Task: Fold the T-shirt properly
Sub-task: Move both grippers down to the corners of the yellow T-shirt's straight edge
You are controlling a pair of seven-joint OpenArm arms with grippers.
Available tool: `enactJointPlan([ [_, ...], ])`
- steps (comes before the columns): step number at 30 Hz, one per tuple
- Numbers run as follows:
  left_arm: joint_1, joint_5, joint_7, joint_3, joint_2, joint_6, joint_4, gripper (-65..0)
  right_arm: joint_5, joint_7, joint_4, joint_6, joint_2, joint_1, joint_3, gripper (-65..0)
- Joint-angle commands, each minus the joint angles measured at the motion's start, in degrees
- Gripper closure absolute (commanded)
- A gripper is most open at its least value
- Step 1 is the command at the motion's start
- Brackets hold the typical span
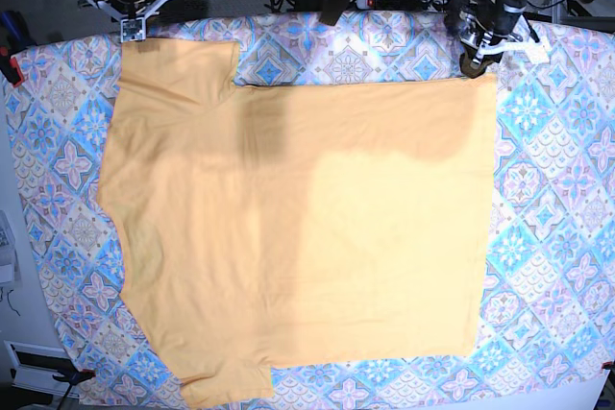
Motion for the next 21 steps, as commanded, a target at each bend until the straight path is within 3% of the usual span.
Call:
enactJointPlan([
  [1,0.22,-1.03,0.10,-0.99,-0.29,-0.77,0.56,-17.0,-0.33,1.27,0.82,-0.36,0.32,-0.35,0.18,0.0],
  [9,-0.48,-3.32,0.18,-1.60,-0.38,-0.77,0.38,-17.7,-0.33,1.27,0.82,-0.36,0.32,-0.35,0.18,0.0],
  [21,-3.91,-5.78,2.21,-1.69,-0.20,-0.69,-7.44,-28.0,-0.33,1.27,0.82,-0.36,0.32,-0.35,0.18,0.0],
])
